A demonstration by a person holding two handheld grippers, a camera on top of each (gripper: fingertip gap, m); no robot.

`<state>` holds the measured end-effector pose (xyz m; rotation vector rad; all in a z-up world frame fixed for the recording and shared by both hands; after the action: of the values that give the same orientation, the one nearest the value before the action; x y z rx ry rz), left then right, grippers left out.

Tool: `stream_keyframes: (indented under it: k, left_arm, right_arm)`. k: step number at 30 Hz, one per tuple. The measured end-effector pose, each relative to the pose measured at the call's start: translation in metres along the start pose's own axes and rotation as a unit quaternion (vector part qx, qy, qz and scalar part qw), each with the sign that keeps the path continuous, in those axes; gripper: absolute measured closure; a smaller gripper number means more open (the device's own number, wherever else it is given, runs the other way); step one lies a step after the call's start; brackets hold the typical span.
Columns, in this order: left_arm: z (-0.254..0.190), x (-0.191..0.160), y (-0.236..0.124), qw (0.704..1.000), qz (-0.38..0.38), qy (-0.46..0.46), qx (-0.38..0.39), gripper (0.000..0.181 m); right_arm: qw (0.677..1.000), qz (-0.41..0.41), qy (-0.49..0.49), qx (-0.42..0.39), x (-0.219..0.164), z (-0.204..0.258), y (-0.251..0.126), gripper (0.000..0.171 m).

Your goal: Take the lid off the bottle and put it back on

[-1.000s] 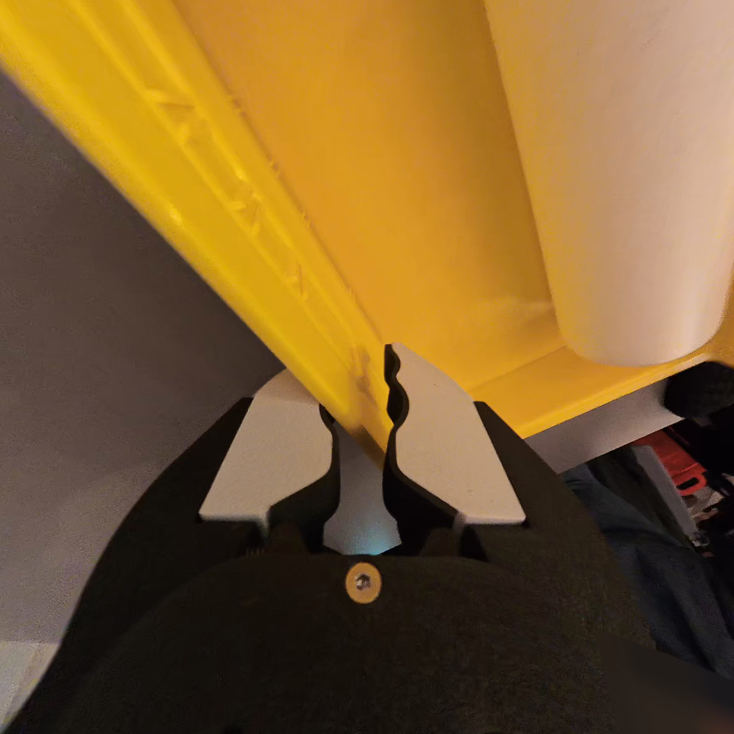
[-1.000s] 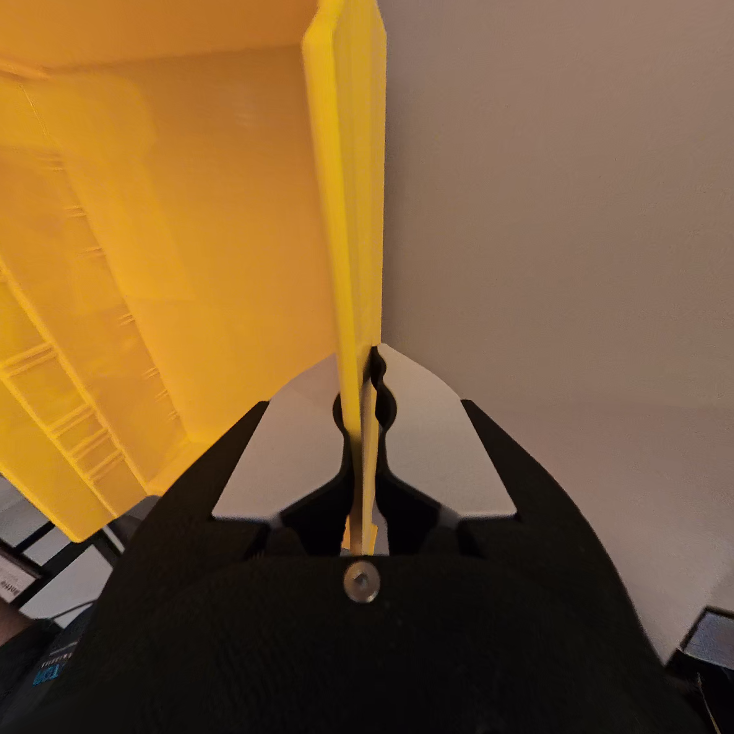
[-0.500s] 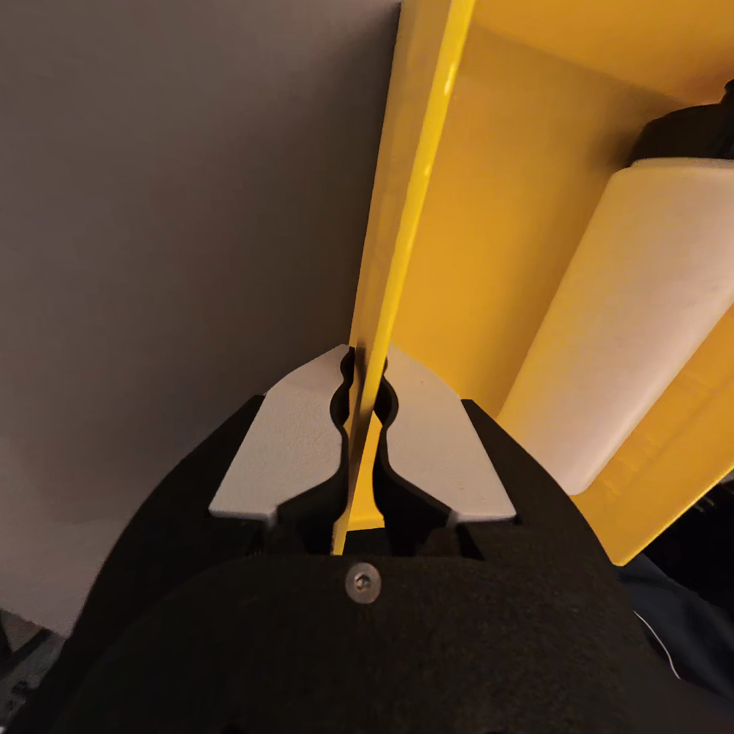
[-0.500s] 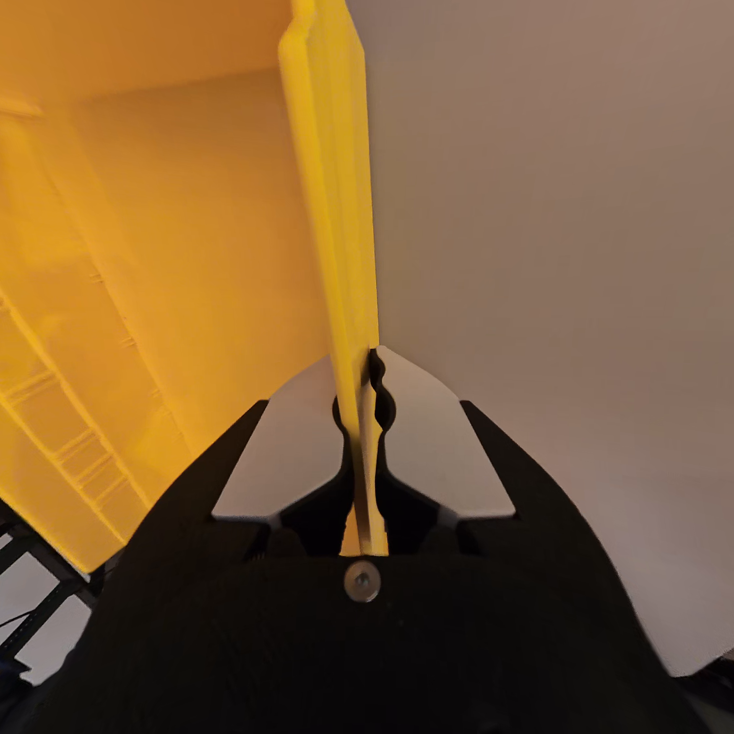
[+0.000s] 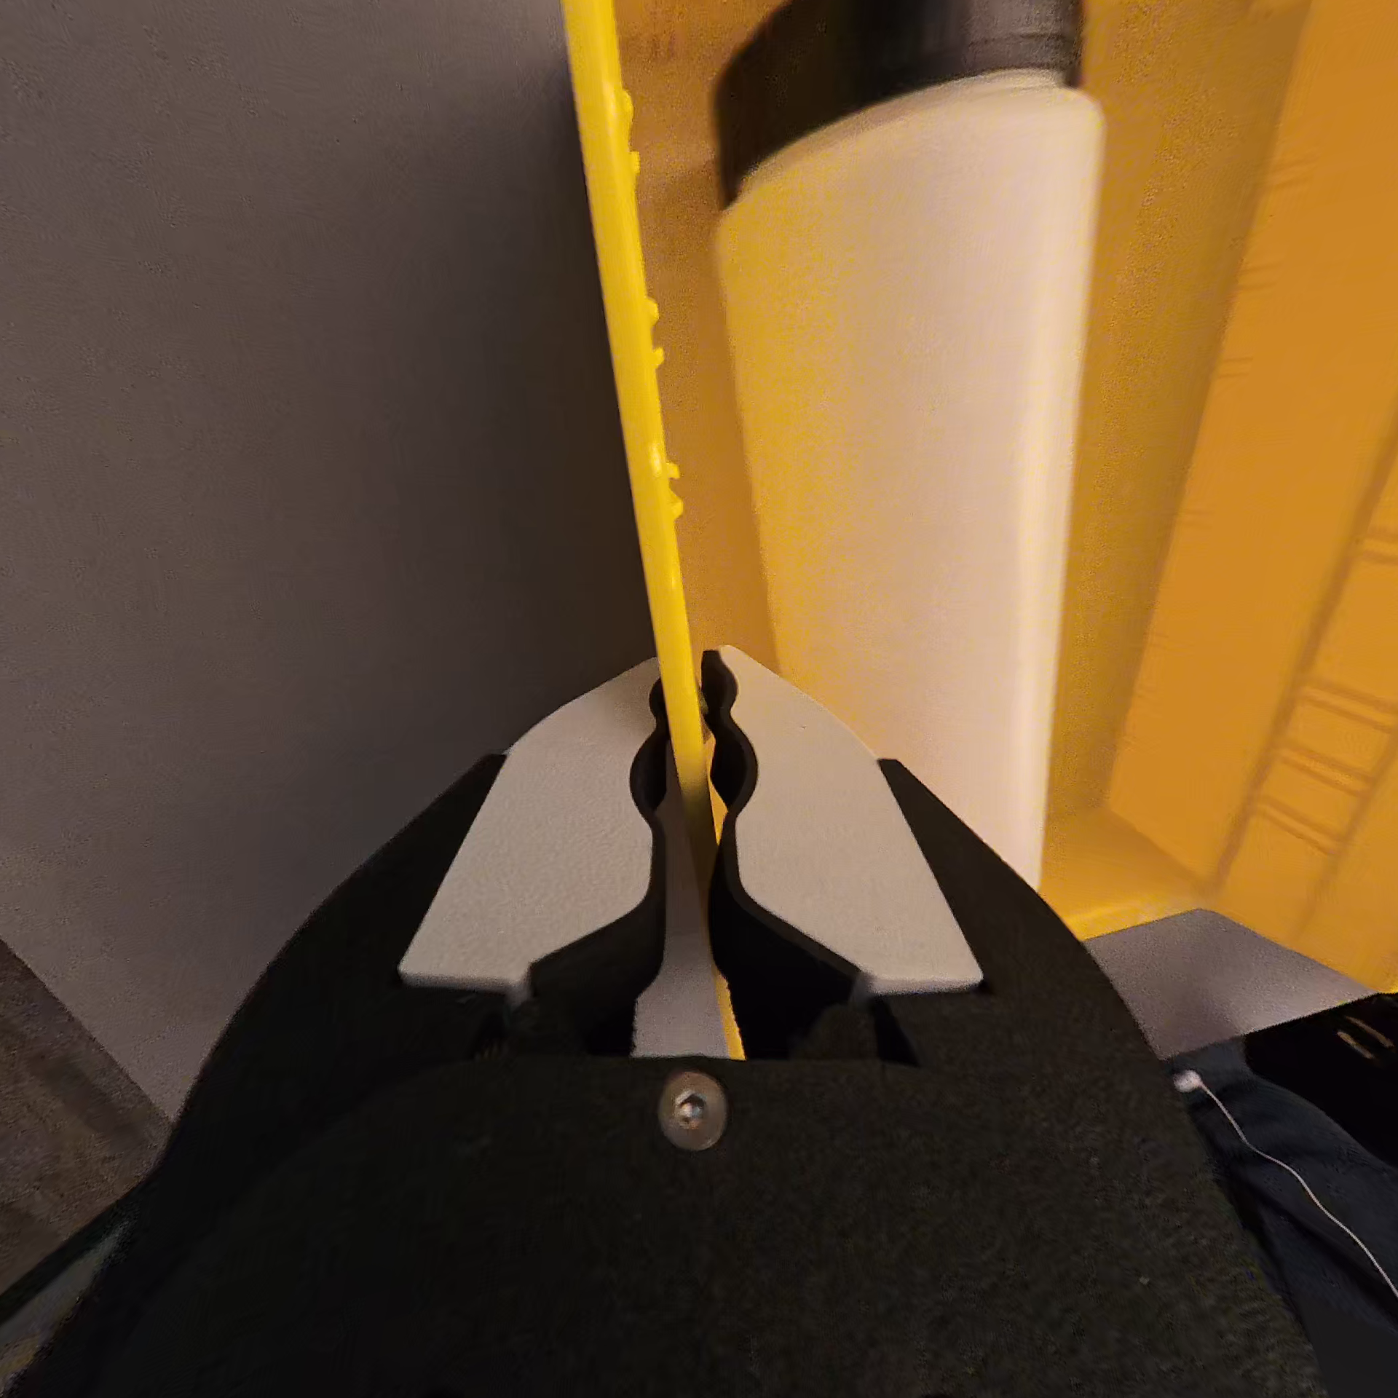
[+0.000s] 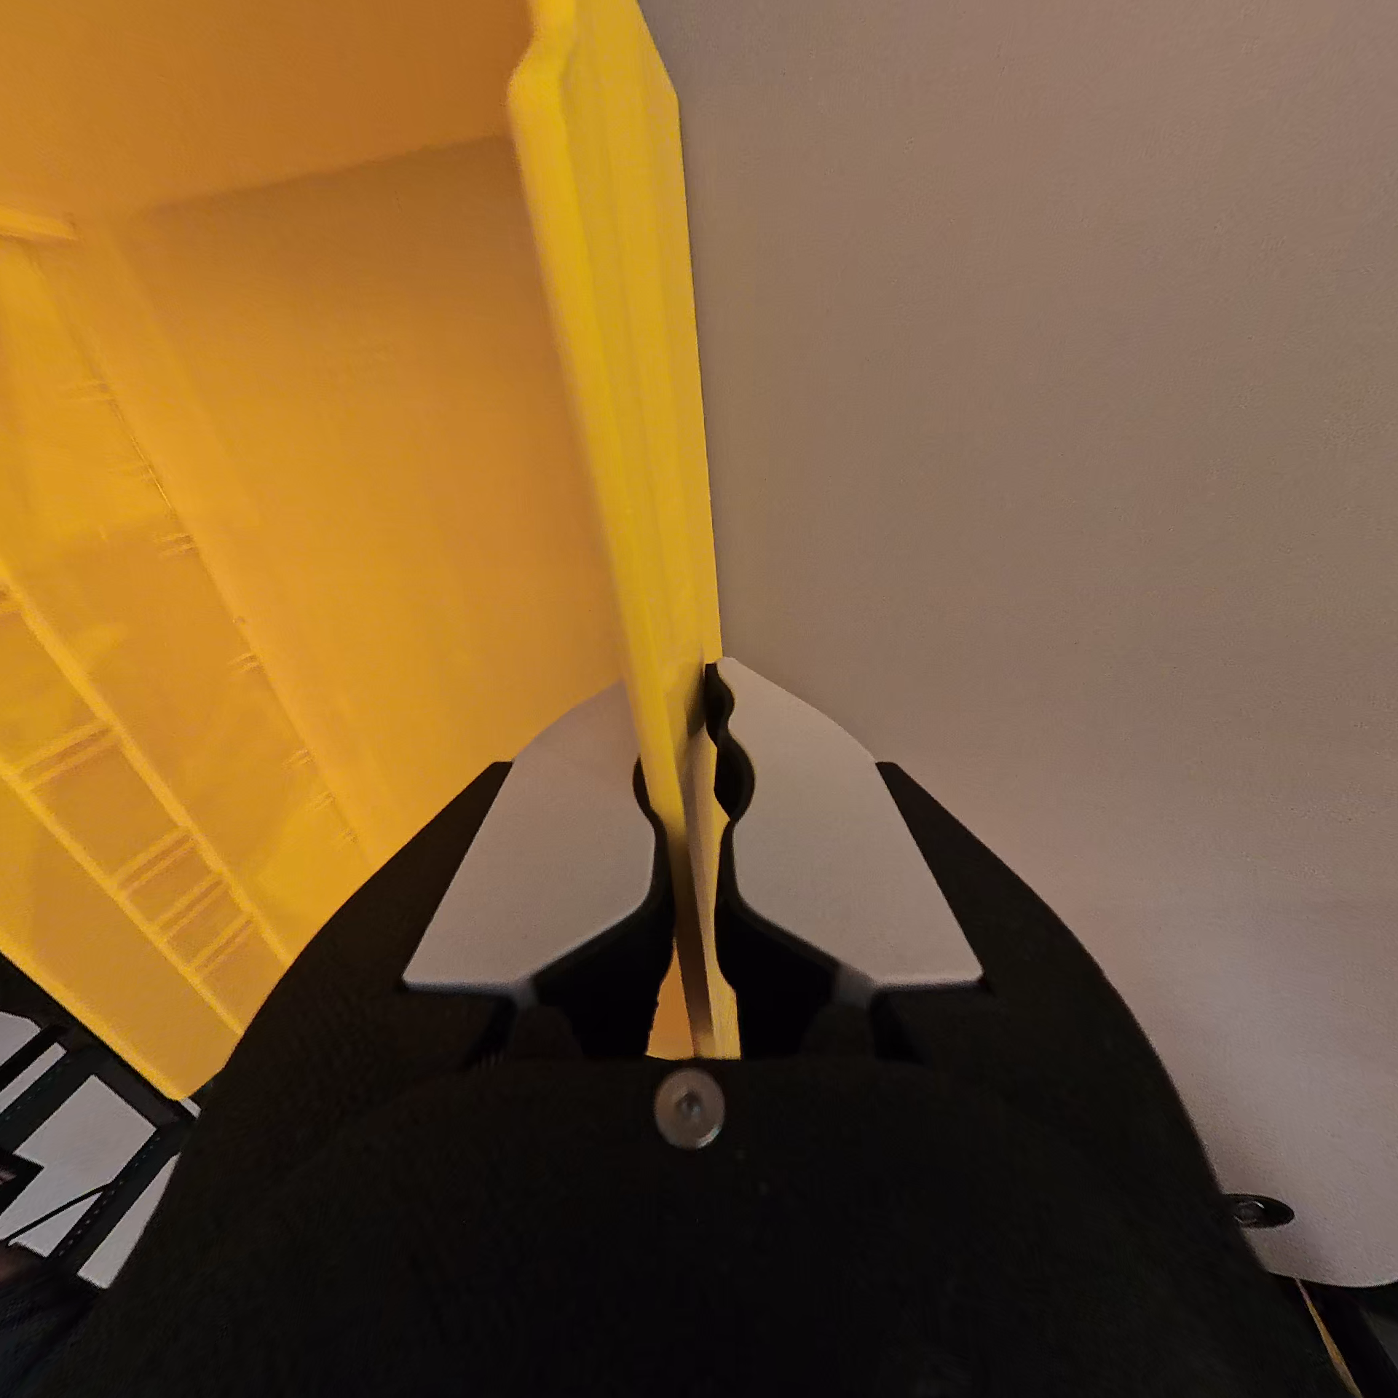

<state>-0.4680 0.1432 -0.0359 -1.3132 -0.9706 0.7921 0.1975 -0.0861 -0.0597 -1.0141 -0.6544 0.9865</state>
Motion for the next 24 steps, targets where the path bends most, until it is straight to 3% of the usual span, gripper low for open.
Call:
stream_keyframes:
  k: [7,13,15,17,21,24]
  left_arm:
    - [-0.001,0.005,0.001,0.999,-0.019,0.014,0.032,0.176]
    - [0.001,0.000,-0.002,0.999,-0.035,-0.010,-0.027,0.172]
    - [0.004,0.001,-0.011,0.996,-0.080,-0.020,-0.046,0.165]
    - [0.005,0.005,-0.032,0.987,-0.151,-0.031,-0.056,0.149]
    - [-0.022,0.002,-0.075,0.971,-0.235,0.027,-0.032,0.119]
    - [-0.069,-0.006,-0.071,0.973,-0.198,0.120,0.013,0.102]
  right_arm:
    - [1.000,-0.006,0.014,0.002,0.000,-0.007,-0.003,0.166]
    - [1.000,0.003,0.002,-0.002,-0.004,-0.009,-0.004,0.165]
    - [1.000,0.017,-0.023,-0.006,-0.006,-0.009,-0.004,0.162]
    - [0.999,0.022,-0.037,0.002,-0.007,-0.009,-0.005,0.144]
    - [0.993,-0.095,-0.071,0.013,0.001,-0.006,-0.035,0.132]
    - [0.958,-0.264,-0.107,0.012,0.005,0.006,-0.081,0.130]
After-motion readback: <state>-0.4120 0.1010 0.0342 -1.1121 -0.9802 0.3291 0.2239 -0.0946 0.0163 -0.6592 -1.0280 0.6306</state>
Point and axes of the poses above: each gripper's, where its closed fingertips meet, y out along the fingers, x out of its top, z = x × y across the jaws, the point moved 7 cm from there along -y, back along the fingers, and after that the axes turned 11 degrees about x, right-handed, at the moved point
